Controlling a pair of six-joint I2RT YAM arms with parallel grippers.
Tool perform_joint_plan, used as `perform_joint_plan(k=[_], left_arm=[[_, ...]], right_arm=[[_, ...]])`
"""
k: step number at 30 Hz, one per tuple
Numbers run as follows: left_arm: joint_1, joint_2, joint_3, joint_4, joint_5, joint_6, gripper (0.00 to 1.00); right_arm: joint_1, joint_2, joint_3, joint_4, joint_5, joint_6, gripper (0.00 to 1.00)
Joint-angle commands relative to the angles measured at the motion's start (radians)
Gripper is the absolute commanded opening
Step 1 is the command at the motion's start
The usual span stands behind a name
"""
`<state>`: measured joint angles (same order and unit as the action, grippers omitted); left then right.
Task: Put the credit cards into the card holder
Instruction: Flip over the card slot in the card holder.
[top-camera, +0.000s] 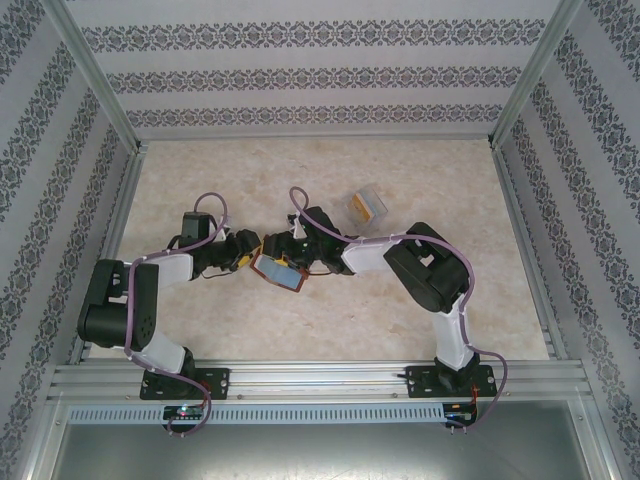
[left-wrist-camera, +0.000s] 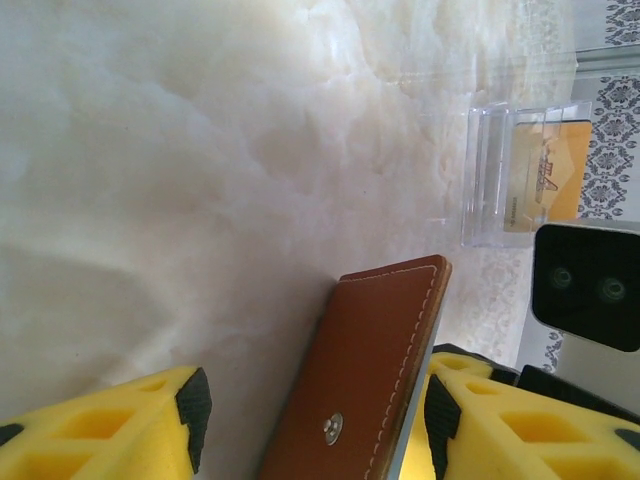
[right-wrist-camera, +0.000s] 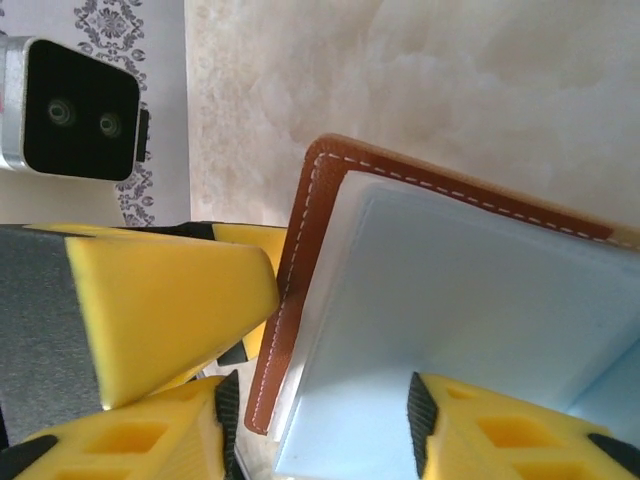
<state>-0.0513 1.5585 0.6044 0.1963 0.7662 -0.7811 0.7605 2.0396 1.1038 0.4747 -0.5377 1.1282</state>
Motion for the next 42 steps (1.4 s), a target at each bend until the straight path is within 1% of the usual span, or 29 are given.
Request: perform_joint_plan(k=[1,4,6,8,12,15,19,23,27,28,30,32,34,36,37,39,40,42], left_arm=[[-0.028,-0.028,-0.028,-0.006,0.116,0.028,0.60],[-0.028,-0.017,-0.024,-0.017,0.109,0.032,0.59],[-0.028,-0.015,-0.026,-0.013,0.105,0.031,0.55],[-0.028,-0.011,-0.028,-0.002,0.106,0.029,0.50],[-0.028,-0.006,-0.022,-0.014,0.103,0.039,0.43],[-0.028,-0.016,-0.029,-0.019,0.087,0.045,0.38],[-0.028,-0.019,-0.031,-0.029,0.080,0.050,0.29],[-0.028,-0.029,-0.037,-0.028,0.074,0.052,0.27],[-0.028,-0.029,-0.034,-0.026,0.082,0.047,0.26],[-0.028,-0.026,-0.034,-0.022,0.083,0.045,0.26],[-0.028,-0.019,-0.034,-0.021,0.086,0.047,0.26],[-0.028,-0.013,-0.034,-0.011,0.093,0.039,0.26],[-0.028,-0.007,-0.039,0.008,0.101,0.027,0.27],[-0.030,0.004,-0.036,0.016,0.109,0.024,0.28],[-0.031,0.011,-0.033,0.018,0.115,0.024,0.30],[-0.036,0.018,-0.028,0.022,0.124,0.018,0.36],[-0.039,0.015,-0.029,0.026,0.124,0.015,0.41],[-0.048,0.007,-0.031,0.032,0.123,0.021,0.47]], right_arm=[[-0.034,0.034,0.002,0.089,0.092,0.040,0.43],[-0.029,0.040,-0.005,0.091,0.106,0.045,0.42],[-0.027,0.039,-0.015,0.104,0.111,0.050,0.41],[-0.025,0.033,-0.020,0.107,0.115,0.046,0.39],[-0.025,0.026,-0.027,0.104,0.124,0.040,0.34],[-0.024,0.033,-0.022,0.110,0.112,0.045,0.32],[-0.020,0.016,-0.037,0.114,0.123,0.047,0.33],[-0.018,-0.028,-0.074,0.108,0.136,0.009,0.35],[-0.011,-0.083,-0.142,0.089,0.171,-0.092,0.36],[-0.008,-0.098,-0.160,0.093,0.168,-0.146,0.37],[0.009,-0.140,-0.200,0.075,0.201,-0.296,0.38],[0.044,-0.197,-0.245,0.030,0.289,-0.474,0.40],[0.072,-0.235,-0.273,-0.003,0.357,-0.598,0.44],[0.085,-0.257,-0.281,-0.035,0.376,-0.674,0.46],[0.085,-0.266,-0.278,-0.058,0.381,-0.701,0.47],[0.085,-0.282,-0.274,-0.094,0.406,-0.738,0.49],[0.085,-0.285,-0.268,-0.112,0.410,-0.766,0.49],[0.091,-0.279,-0.266,-0.107,0.397,-0.827,0.49]])
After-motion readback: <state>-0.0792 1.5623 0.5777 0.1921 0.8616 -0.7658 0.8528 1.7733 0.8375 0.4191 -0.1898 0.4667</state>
